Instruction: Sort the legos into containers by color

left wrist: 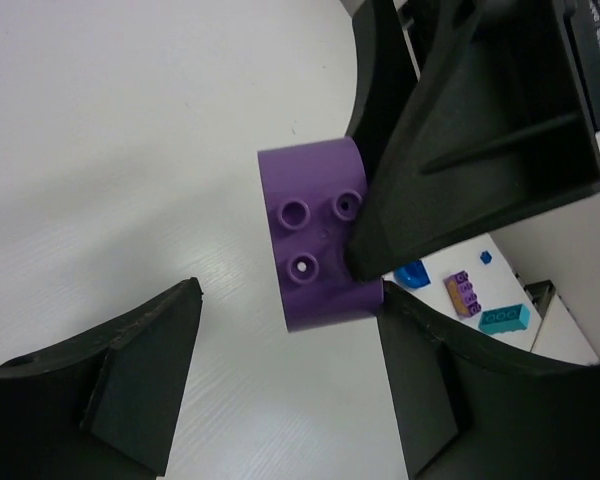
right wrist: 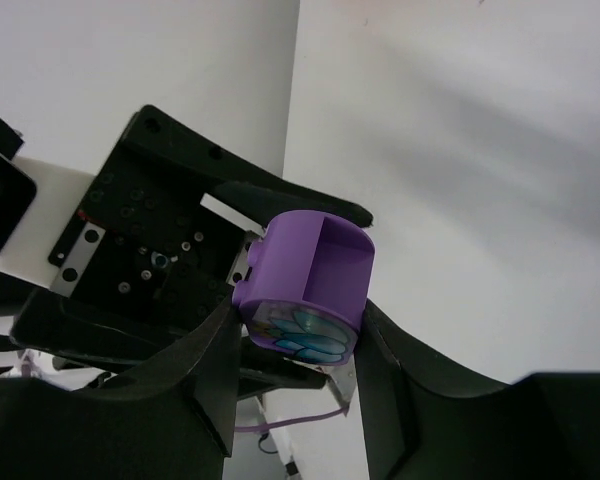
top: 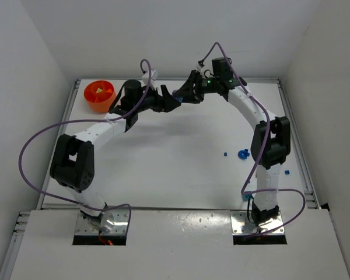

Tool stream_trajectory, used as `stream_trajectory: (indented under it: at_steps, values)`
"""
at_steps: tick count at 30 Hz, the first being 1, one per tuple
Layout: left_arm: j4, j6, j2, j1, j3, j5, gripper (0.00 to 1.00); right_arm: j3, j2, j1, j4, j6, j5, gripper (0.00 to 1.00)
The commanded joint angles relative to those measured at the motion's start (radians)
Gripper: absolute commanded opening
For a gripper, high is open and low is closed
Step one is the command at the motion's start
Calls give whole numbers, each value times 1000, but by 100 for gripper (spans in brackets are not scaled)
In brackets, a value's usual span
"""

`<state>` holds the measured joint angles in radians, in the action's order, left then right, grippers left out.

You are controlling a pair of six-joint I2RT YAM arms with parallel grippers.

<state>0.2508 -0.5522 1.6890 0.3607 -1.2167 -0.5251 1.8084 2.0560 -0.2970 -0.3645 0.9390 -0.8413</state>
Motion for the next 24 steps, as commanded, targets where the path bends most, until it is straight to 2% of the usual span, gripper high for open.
stream_trajectory:
  at_steps: [1,7,11,14,15,16,17,18,20,21,24]
  values:
    - [2,17,-2,7,-52,57,75,-26,-56,6,55,23,-39,0]
    - [2,17,-2,7,-52,66,75,-26,-56,6,55,23,-39,0]
    - [11,17,-2,7,-52,66,68,-15,-46,6,64,32,-58,0]
    - [11,28,11,7,-63,57,51,-15,-37,6,75,43,-67,0]
    - [11,28,11,7,-72,57,40,-15,-37,6,87,43,-77,0]
    - [11,28,20,7,-72,47,35,-15,-37,6,87,43,-78,0]
    - [11,37,20,7,-82,34,30,-15,-37,6,96,43,-78,7]
    - [11,37,20,7,-83,25,23,-6,-37,6,96,43,-78,32]
    - [-54,87,29,-5,-121,-34,22,-6,-37,15,105,31,-78,51]
    - [-77,107,29,-5,-121,-53,22,3,-37,15,105,11,-64,64]
    - [-181,210,-6,-63,-119,-101,22,58,-80,45,23,-133,9,77]
